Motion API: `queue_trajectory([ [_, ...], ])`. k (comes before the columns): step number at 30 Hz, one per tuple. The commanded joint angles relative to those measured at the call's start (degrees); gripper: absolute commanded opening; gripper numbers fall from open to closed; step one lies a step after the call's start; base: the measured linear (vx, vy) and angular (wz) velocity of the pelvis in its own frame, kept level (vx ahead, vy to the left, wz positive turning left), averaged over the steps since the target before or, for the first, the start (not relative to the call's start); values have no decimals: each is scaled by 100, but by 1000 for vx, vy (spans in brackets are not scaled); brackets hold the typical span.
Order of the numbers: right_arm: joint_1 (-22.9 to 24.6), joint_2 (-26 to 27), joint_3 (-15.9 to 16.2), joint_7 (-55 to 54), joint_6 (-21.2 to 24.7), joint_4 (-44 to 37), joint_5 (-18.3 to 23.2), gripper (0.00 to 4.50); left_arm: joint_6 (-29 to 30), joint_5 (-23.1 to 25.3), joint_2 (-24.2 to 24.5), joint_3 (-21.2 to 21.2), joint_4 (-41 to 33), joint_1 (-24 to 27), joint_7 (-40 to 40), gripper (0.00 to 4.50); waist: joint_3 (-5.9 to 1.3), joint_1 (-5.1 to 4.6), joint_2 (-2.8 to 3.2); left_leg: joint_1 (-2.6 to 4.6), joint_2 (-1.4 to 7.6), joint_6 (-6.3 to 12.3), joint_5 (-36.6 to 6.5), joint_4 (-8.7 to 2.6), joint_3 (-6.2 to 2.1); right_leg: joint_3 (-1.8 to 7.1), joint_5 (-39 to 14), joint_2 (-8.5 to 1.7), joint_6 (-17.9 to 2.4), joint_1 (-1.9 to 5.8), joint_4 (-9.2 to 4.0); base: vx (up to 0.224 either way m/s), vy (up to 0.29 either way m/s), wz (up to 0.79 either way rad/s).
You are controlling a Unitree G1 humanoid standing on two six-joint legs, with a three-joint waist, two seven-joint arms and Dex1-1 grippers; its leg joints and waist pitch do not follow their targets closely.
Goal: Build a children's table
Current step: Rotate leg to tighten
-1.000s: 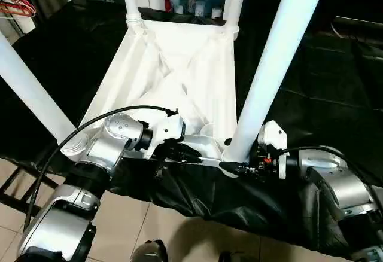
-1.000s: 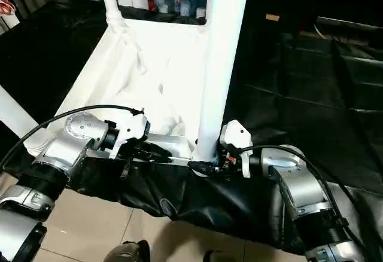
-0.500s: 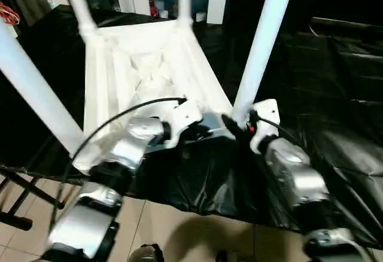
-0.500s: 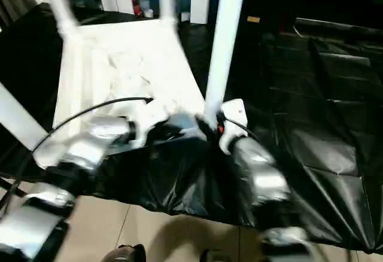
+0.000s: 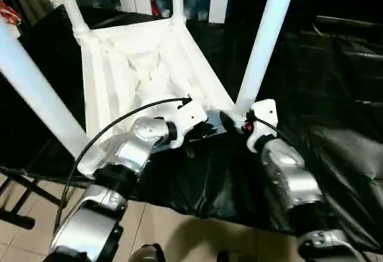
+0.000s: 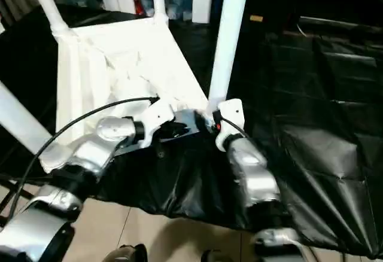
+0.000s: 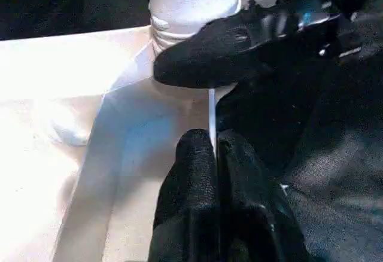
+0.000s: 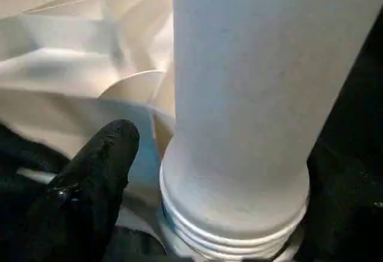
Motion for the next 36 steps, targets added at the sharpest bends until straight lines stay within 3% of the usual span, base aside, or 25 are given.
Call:
queue_trajectory([
  [1, 153, -220, 607, 1124, 143, -54, 157, 411, -366, -263, 25, -363, -49, 207, -796, 0, -301, 37, -58, 59, 354, 556, -977, -358, -179, 273, -476, -458, -1244, 245, -437, 0, 0, 0],
  [3, 182, -460, 659, 1525, 113, -132, 194, 411, -398, -345, 147, -354, -105, 245, -1059, 0, -303, 47, -45, 69, 358, 699, -857, -329, -155, 276, -154, -449, -1379, 237, -405, 0, 0, 0],
  [7, 245, -889, 703, 2329, 132, -308, 318, 411, -422, -500, 399, -298, -177, 261, -1547, 0, -337, 149, -37, 90, 386, 800, -604, -293, -142, 240, 379, -419, -1553, 257, -310, 0, 0, 0],
  [11, 292, -1249, 792, 3055, 137, -501, 490, 411, -470, -646, 655, -259, -186, 233, -2018, 0, -337, 173, -44, 80, 394, 800, -681, -288, -130, 238, 285, -433, -1622, 257, -311, 0, 0, 0],
  [17, 344, -1582, 1020, 3877, 109, -659, 569, 361, -483, -791, 936, -287, -204, 212, -2644, 0, -348, 194, -54, 79, 396, 829, -610, -272, -130, 236, 300, -442, -1673, 262, -290, 0, 0, 0],
  [27, 277, -1645, 1145, 4158, 109, -670, 602, 277, -445, -854, 1141, -315, -230, 254, -2951, 0, -359, 199, -68, 84, 395, 800, -578, -262, -129, 234, 220, -445, -1703, 261, -279, 0, 0, 0],
  [32, 353, -1529, 1097, 4073, 187, -741, 669, 269, -472, -818, 1070, -274, -160, 238, -2734, 0, -370, 201, -61, 83, 392, 781, -589, -252, -129, 236, 225, -442, -1712, 264, -273, 0, 0, 0],
  [33, 424, -1333, 1004, 3690, 220, -719, 658, 269, -425, -737, 931, -239, -107, 200, -2385, 0, -374, 202, -72, 78, 394, 785, -583, -248, -124, 241, 234, -451, -1721, 266, -271, 0, 0, 0],
  [36, 464, -1077, 892, 3226, 221, -648, 630, 267, -340, -708, 798, -241, -92, 170, -2140, 0, -352, 203, -65, 90, 399, 643, -835, -283, -140, 241, -224, -460, -1654, 240, -326, 0, 0, 0],
])
